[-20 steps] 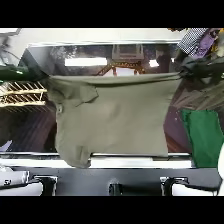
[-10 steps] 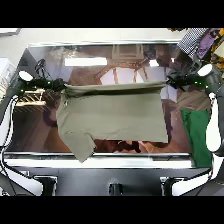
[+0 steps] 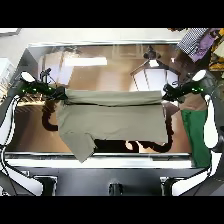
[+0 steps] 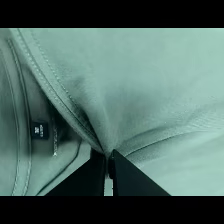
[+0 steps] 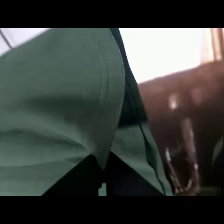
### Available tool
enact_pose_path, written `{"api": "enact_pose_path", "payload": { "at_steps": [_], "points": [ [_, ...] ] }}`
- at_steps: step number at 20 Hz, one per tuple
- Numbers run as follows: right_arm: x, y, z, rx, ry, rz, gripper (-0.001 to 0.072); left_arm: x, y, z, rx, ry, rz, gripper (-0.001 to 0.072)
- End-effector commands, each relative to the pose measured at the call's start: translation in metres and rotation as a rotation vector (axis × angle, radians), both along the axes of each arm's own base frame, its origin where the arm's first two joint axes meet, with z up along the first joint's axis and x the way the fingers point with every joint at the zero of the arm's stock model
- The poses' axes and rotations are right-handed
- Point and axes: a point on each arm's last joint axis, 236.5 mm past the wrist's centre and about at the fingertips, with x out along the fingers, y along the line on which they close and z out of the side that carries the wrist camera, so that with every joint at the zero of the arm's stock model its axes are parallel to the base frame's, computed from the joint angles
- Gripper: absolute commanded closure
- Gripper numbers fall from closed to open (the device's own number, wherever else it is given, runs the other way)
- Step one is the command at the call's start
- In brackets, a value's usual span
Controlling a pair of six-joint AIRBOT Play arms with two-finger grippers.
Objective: Fold the clothes and pants, and hang the long-sleeved shirts on hangers.
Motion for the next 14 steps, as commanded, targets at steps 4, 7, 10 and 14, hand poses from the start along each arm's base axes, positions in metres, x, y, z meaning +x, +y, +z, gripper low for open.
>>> {"api": "enact_pose_path", "payload": {
  "at_steps": [4,7,10,14],
  "points": [
    [-0.023,-0.003,-0.025,-0.014,0.119,0.025,0.0682,-0.011,0.002,-0.007,0.042,0.043,-0.031,0.0689],
    [-0.025,-0.002,-0.031,-0.010,0.138,0.027,0.0681,-0.014,0.001,-0.009,0.058,0.053,-0.046,0.0688],
    [-0.028,-0.004,-0.038,-0.015,0.158,0.031,0.0561,-0.015,-0.002,-0.010,0.059,0.053,-0.054,0.0539],
    [-0.037,-0.006,-0.013,-0.033,0.140,0.080,0.0283,-0.019,0.009,0.013,0.056,0.046,-0.030,0.0145]
  ]
}}
